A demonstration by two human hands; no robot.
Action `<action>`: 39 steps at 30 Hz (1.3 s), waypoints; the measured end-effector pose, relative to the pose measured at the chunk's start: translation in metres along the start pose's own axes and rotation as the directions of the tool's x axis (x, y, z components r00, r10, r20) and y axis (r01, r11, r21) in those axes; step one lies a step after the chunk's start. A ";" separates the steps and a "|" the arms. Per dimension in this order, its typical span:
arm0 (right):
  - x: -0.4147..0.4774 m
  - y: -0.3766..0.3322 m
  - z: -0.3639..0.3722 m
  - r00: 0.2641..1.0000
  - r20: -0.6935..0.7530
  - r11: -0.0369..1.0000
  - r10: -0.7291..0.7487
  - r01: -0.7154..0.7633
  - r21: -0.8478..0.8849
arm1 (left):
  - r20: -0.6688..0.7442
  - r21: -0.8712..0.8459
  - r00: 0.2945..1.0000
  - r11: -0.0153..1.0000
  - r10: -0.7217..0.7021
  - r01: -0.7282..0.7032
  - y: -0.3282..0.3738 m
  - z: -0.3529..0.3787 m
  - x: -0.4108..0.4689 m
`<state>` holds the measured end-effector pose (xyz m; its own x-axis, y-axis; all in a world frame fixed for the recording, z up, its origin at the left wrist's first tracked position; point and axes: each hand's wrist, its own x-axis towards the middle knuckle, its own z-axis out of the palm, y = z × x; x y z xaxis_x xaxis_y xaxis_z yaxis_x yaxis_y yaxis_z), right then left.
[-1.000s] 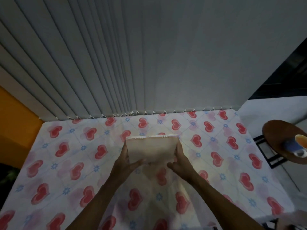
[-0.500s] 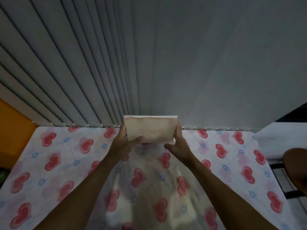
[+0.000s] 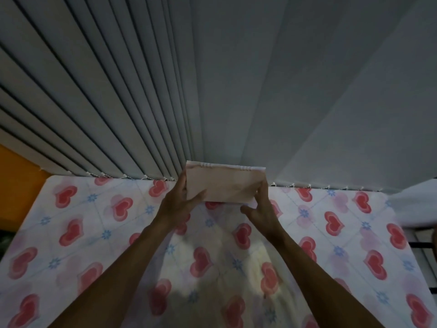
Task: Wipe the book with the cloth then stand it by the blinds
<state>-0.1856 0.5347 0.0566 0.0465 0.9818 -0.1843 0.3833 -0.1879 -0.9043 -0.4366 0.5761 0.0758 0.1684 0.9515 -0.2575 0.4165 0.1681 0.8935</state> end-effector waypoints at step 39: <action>-0.016 -0.006 -0.016 0.998 -0.029 0.956 0.062 -0.067 -0.284 | -0.116 -0.108 0.993 0.994 -0.021 0.009 0.005 0.008 -0.026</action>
